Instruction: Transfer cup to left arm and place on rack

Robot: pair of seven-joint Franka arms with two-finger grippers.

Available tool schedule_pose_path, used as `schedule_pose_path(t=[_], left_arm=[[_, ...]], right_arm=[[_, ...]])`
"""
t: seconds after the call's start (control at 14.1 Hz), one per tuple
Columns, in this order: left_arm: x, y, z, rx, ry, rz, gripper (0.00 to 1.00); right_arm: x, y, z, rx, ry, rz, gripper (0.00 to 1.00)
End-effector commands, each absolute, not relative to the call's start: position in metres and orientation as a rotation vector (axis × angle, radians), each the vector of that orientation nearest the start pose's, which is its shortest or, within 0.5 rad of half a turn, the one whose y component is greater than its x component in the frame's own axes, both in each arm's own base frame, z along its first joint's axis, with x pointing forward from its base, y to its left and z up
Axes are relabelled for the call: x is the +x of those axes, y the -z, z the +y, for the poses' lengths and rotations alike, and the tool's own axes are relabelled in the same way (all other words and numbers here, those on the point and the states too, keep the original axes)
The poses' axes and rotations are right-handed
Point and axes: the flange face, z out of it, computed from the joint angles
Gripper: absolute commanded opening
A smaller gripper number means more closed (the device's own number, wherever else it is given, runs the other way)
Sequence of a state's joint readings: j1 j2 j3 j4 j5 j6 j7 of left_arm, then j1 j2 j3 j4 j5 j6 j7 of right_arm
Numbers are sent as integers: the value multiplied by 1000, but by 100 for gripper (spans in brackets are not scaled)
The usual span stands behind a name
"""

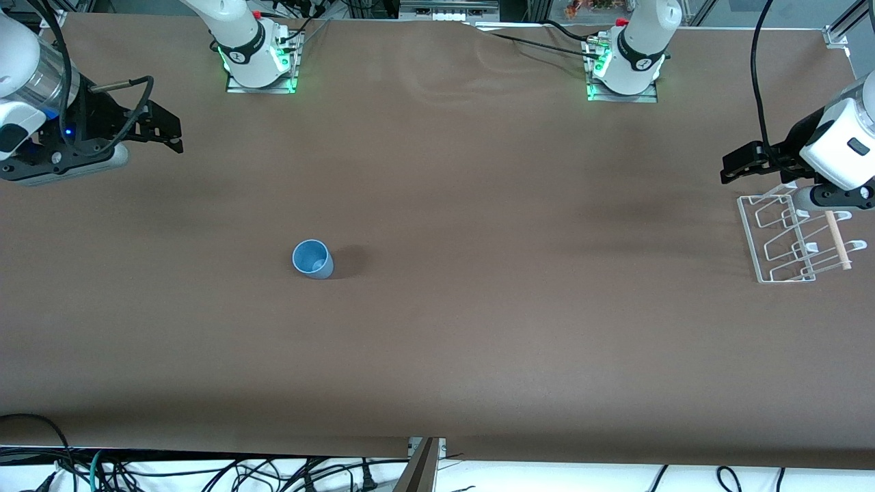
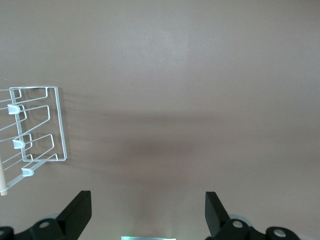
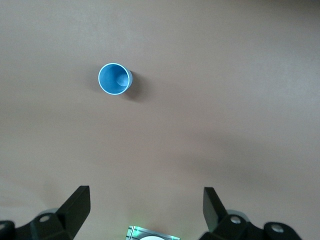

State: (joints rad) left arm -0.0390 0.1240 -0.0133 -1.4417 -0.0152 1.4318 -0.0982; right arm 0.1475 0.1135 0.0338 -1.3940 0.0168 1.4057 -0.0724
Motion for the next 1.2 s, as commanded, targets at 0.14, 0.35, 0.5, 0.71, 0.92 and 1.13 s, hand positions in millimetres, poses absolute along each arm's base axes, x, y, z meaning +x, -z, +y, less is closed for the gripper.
schedule_pose_path(t=[0.14,0.35,0.5,0.71,0.92,1.13], left_arm=[[579,-609,-32,-3162,-203,-66,100],[579,-609,-32,-3162,-203,-66,100],[579,-609,-32,-3162,-203,-66,100],[579,-609,-32,-3164,-203,-63,100],[579,-609,-32,-3162,-203,-63,100],[579,-609,-30,-3160,-205,-68,100]], right_arm=[[564,-614,100,-3088,-176,-401,100],[566,-585,101,-3096,-210,-361,100],[572,-554,101,-3109,-191,-310,100],[595,-485,116,-3100,-190,-314,99],[621,-401,165,-3104,-173,-202,99],[628,-331,209,-3107,-157,-193,99]])
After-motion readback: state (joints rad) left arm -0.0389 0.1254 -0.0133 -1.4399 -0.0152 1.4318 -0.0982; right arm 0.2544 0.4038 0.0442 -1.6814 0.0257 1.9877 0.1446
